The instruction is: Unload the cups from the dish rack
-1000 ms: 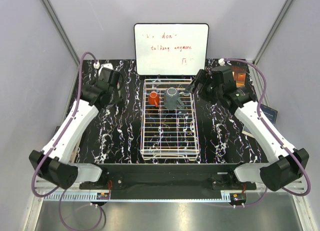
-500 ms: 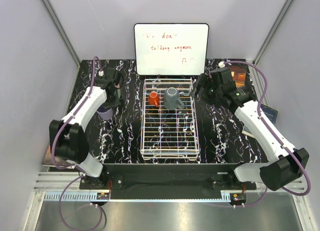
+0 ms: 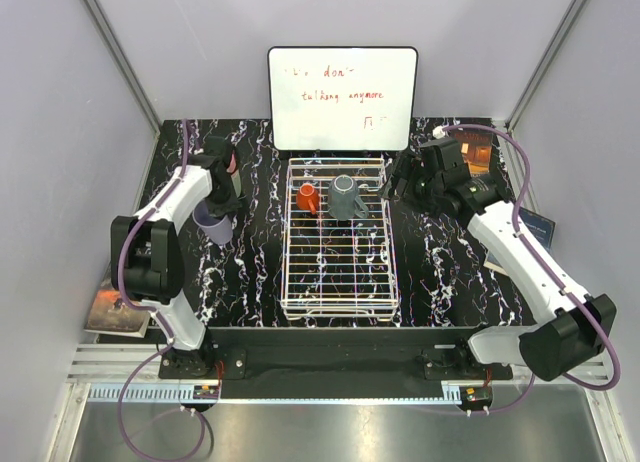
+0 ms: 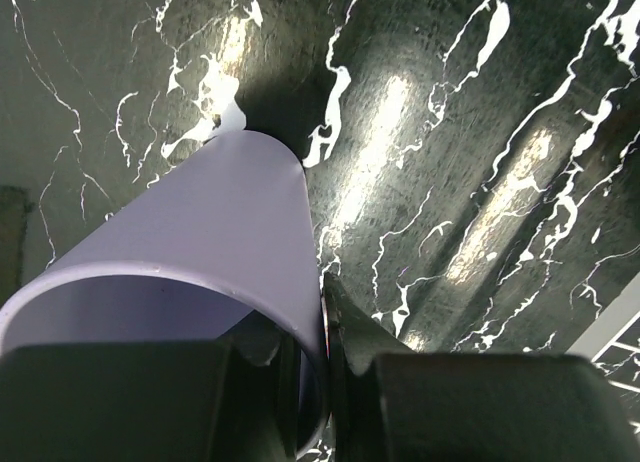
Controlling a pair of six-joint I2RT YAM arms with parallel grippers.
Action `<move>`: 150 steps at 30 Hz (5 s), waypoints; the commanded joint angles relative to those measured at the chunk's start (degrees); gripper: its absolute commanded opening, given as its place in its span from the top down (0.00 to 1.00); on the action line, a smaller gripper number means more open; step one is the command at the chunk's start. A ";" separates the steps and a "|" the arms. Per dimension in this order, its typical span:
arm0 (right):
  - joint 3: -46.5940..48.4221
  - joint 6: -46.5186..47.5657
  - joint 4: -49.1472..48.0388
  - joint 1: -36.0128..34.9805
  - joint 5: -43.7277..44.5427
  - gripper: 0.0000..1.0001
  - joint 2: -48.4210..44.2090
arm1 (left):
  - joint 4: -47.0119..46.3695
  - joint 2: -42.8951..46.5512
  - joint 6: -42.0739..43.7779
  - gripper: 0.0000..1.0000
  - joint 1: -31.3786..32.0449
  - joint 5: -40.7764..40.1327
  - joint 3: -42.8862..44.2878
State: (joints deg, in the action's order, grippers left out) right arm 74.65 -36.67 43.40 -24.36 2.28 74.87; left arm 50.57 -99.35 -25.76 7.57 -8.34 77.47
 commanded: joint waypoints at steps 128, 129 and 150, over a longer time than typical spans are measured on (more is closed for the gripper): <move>-8.29 3.88 -8.94 0.19 -7.54 0.02 -11.85 | -77.86 14.63 -35.22 1.00 15.28 48.23 -18.39; -8.73 3.88 -9.99 0.19 -8.25 0.02 -11.94 | -81.64 14.62 -39.68 1.00 15.37 49.63 -19.63; -15.51 -8.77 -37.95 0.19 -28.47 0.48 -16.08 | -100.93 15.86 -44.29 1.00 21.78 50.35 -25.88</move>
State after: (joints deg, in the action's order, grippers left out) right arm 57.98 -43.20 12.84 -24.32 -20.18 57.78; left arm -48.56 -86.17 -72.14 29.02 40.93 48.73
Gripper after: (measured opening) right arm 0.485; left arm 0.569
